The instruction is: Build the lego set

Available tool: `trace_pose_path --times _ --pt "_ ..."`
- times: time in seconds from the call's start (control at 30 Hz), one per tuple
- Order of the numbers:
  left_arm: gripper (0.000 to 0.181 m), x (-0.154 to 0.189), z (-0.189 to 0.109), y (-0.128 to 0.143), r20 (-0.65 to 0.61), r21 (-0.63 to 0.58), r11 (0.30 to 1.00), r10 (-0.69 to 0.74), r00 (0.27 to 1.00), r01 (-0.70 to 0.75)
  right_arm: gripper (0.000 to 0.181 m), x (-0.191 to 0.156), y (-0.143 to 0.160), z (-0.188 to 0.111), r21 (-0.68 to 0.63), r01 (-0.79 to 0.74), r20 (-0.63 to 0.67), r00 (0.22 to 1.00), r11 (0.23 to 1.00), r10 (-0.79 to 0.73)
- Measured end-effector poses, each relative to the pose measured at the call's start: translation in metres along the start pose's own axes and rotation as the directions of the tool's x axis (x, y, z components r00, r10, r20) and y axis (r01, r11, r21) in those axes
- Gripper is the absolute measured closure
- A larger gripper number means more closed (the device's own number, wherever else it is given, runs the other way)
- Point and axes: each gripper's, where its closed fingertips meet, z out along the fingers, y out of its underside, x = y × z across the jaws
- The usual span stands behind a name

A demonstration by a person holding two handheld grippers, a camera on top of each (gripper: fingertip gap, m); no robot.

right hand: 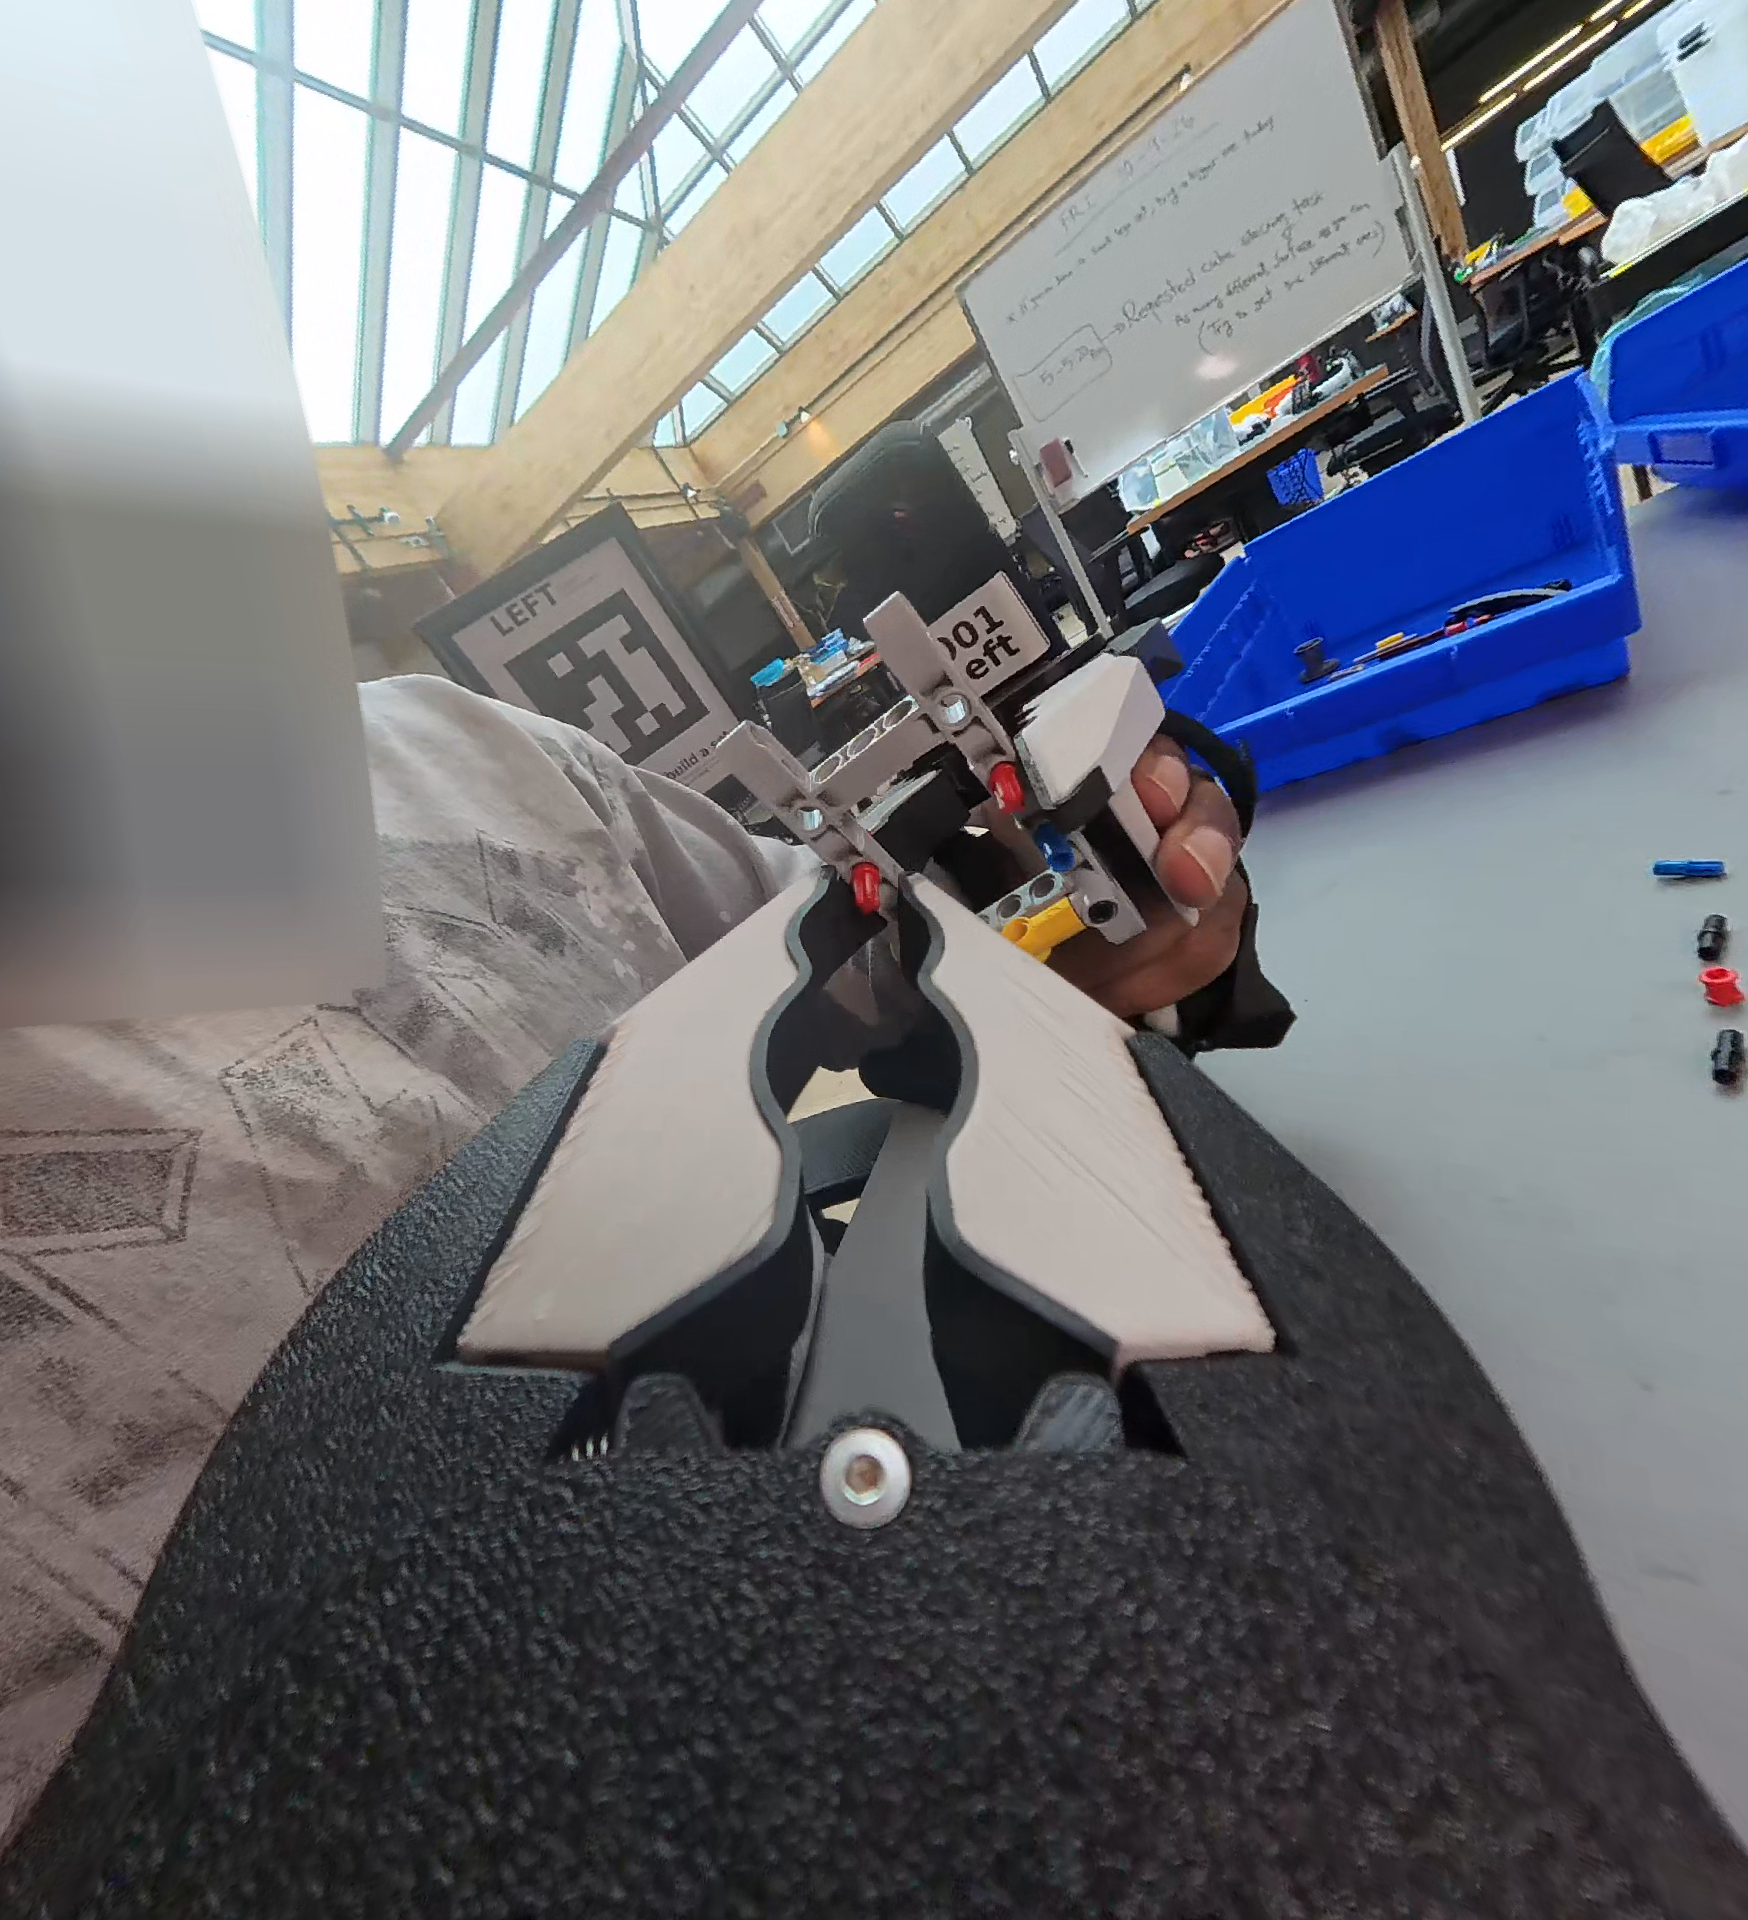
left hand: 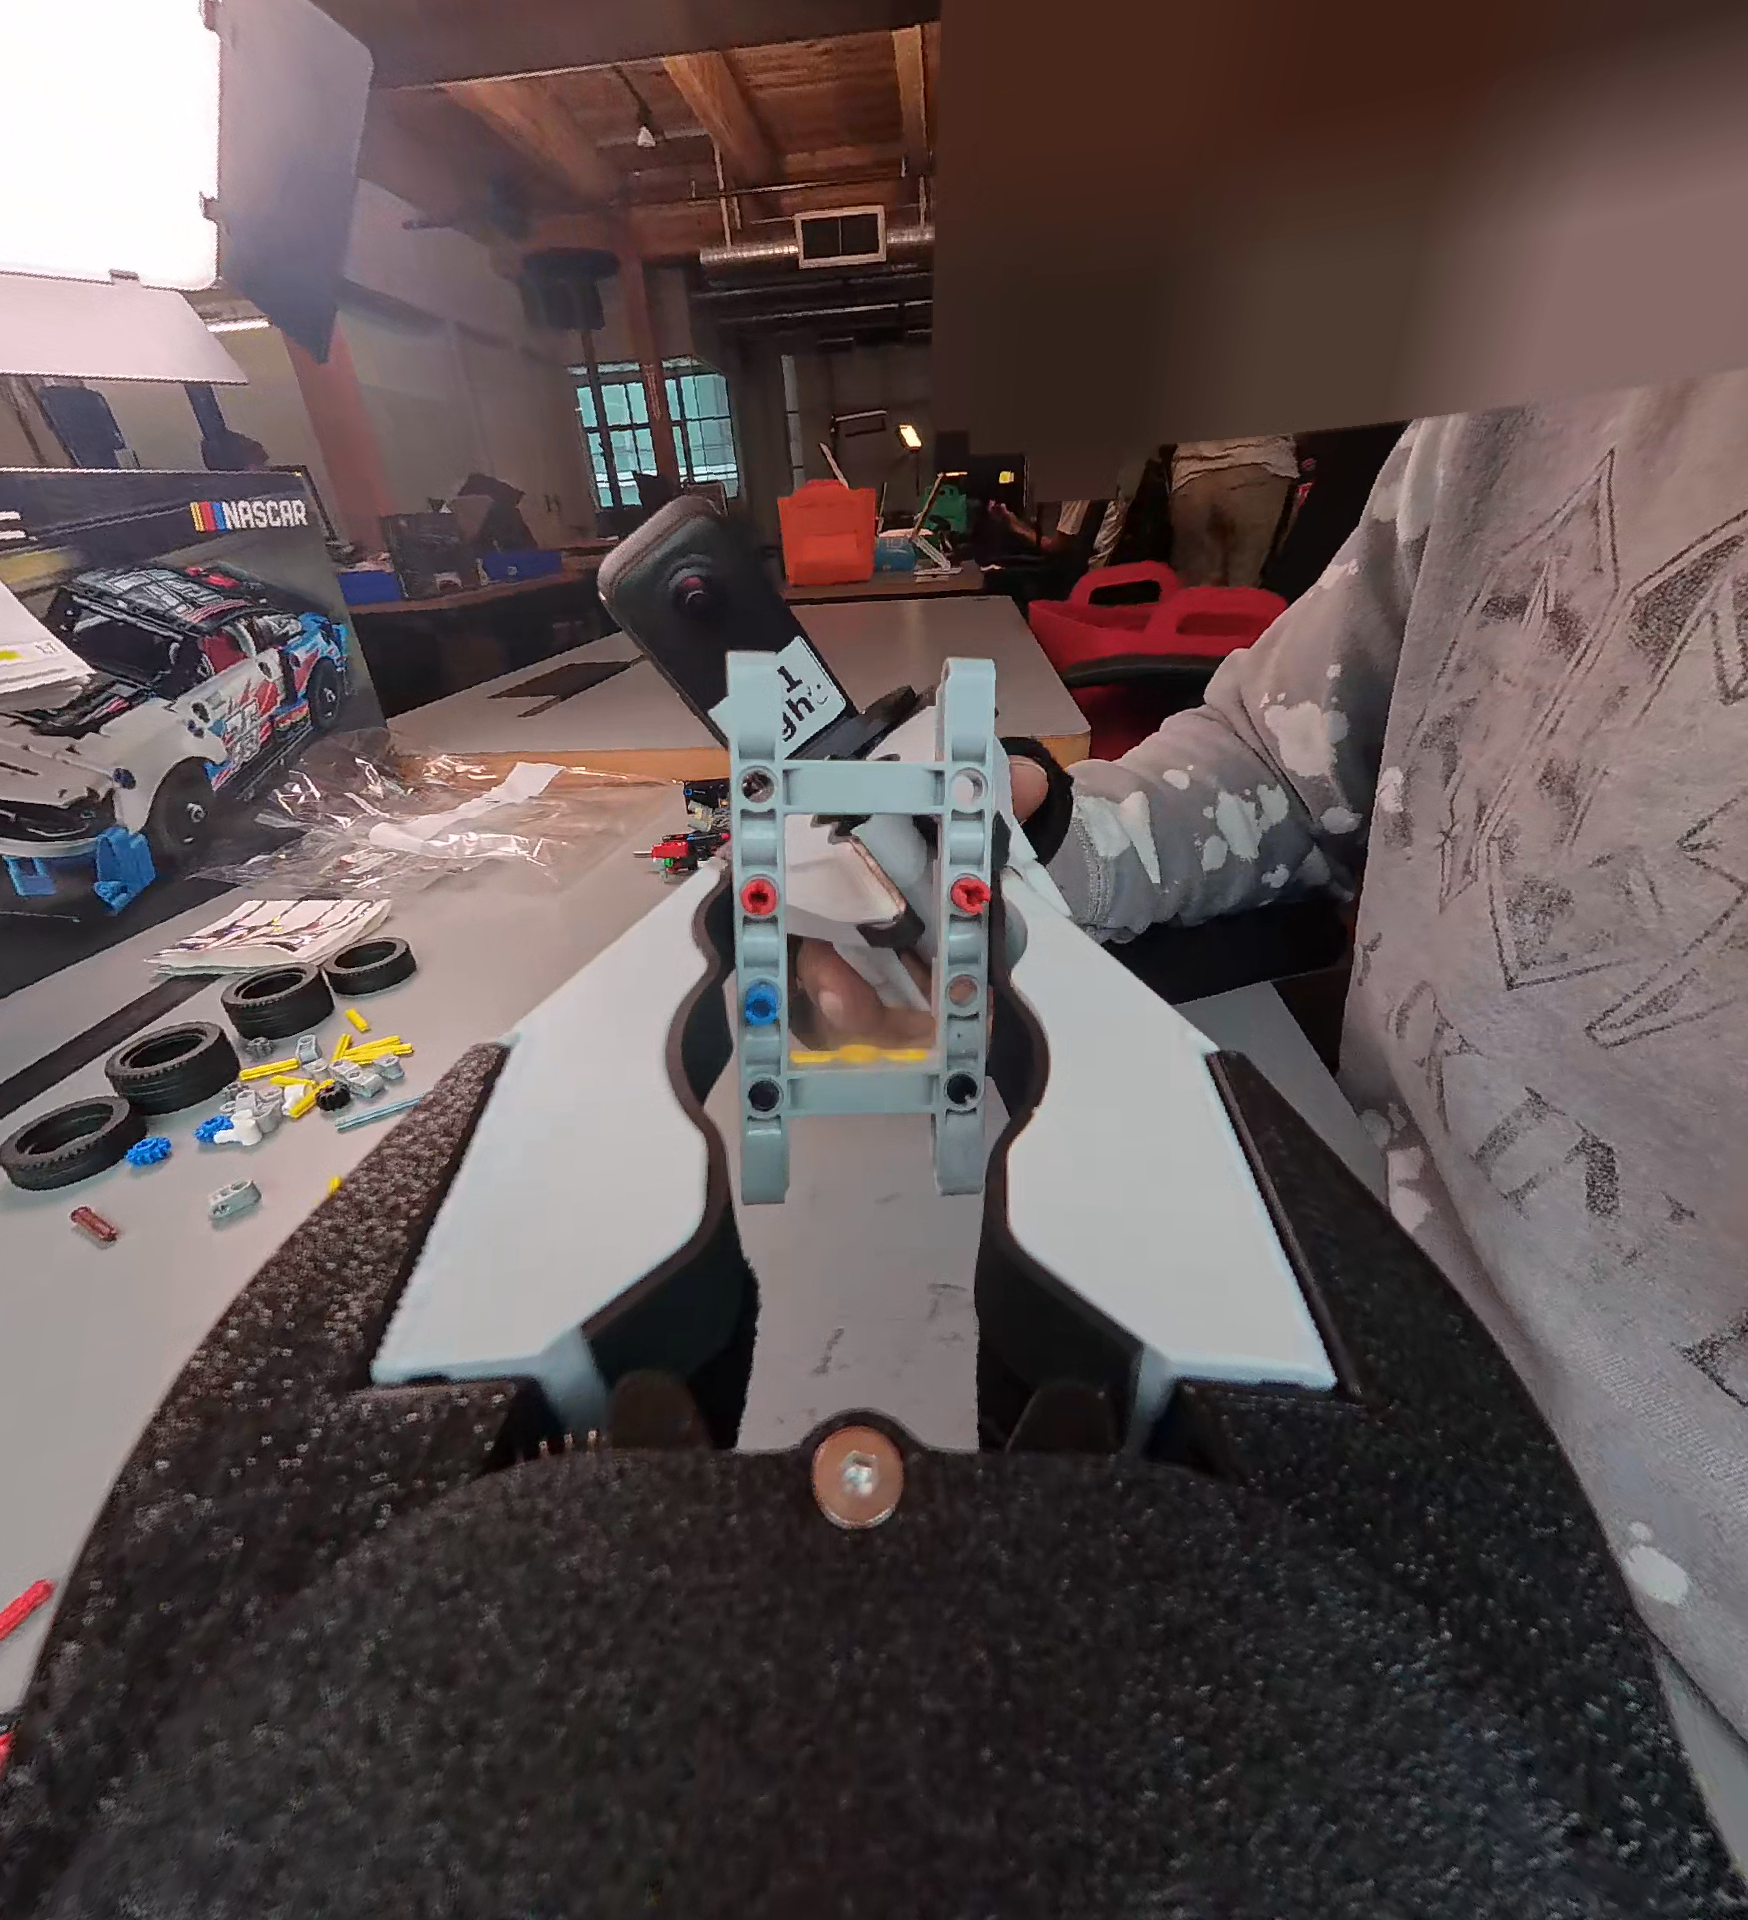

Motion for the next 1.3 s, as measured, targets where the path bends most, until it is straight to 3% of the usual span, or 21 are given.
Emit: trace_pose_path --times 0.2,0.27,0.37,0.4,0.57,0.8,0.83,0.87,0.9,0.93,1.03,1.13,1.3 --pt "0.135 0.004 0.002 0.007 0.005 -0.047 0.996 0.074 0.997 -0.074 0.177 -0.002 0.006 0.000 -0.006 -0.025 0.034 0.999 1.000 0.025" --pt "0.135 0.003 0.002 0.015 0.015 -0.109 0.988 0.114 0.993 -0.112 0.178 0.001 0.012 0.000 -0.044 0.040 0.004 0.999 0.998 -0.040" --pt "0.119 0.001 0.003 0.035 0.031 -0.252 0.958 0.146 0.989 -0.134 0.178 0.007 0.021 0.003 -0.123 0.163 -0.064 0.983 0.979 -0.172" --pt "0.133 0.002 0.003 0.038 0.028 -0.275 0.949 0.169 0.985 -0.155 0.178 0.007 0.021 0.003 -0.132 0.184 -0.075 0.978 0.974 -0.195" --pt "0.139 0.001 0.002 0.031 0.033 -0.265 0.940 0.231 0.972 -0.215 0.179 0.004 0.018 0.003 -0.105 0.188 -0.073 0.978 0.977 -0.196" --pt "0.140 0.005 0.007 0.013 0.046 -0.192 0.955 0.240 0.970 -0.227 0.180 -0.009 0.010 -0.002 0.018 0.062 0.081 0.995 0.998 -0.063" --pt "0.139 0.004 0.001 0.002 0.052 -0.128 0.971 0.212 0.976 -0.204 0.180 -0.007 0.002 -0.011 0.064 0.024 0.095 0.995 0.998 -0.030" --pt "0.140 -0.003 -0.015 -0.028 0.080 0.022 0.991 0.128 0.989 -0.130 0.180 0.007 -0.007 -0.028 0.122 -0.011 0.050 0.999 0.992 0.005" --pt "0.142 -0.018 -0.034 -0.046 0.134 0.071 0.994 0.070 0.989 -0.080 0.180 0.017 -0.009 -0.042 0.130 -0.016 0.010 1.000 0.991 0.015" --pt "0.142 -0.027 -0.043 -0.045 0.181 0.032 0.991 0.121 0.976 -0.128 0.180 0.020 -0.008 -0.043 0.114 0.025 -0.026 0.999 0.993 -0.023" --pt "0.139 -0.030 -0.038 -0.023 0.175 -0.029 0.989 0.145 0.974 -0.142 0.179 0.019 -0.011 -0.028 0.084 0.092 -0.046 0.995 0.992 -0.088" --pt "0.138 -0.041 -0.037 -0.002 0.175 -0.078 0.996 0.059 0.983 -0.046 0.179 0.039 -0.016 -0.038 0.078 0.103 -0.140 0.986 0.992 -0.092" --pt "0.137 -0.038 -0.027 0.029 0.149 -0.167 0.986 0.020 0.989 0.005 0.177 0.089 0.006 -0.071 -0.215 0.235 -0.455 0.835 0.948 -0.310"
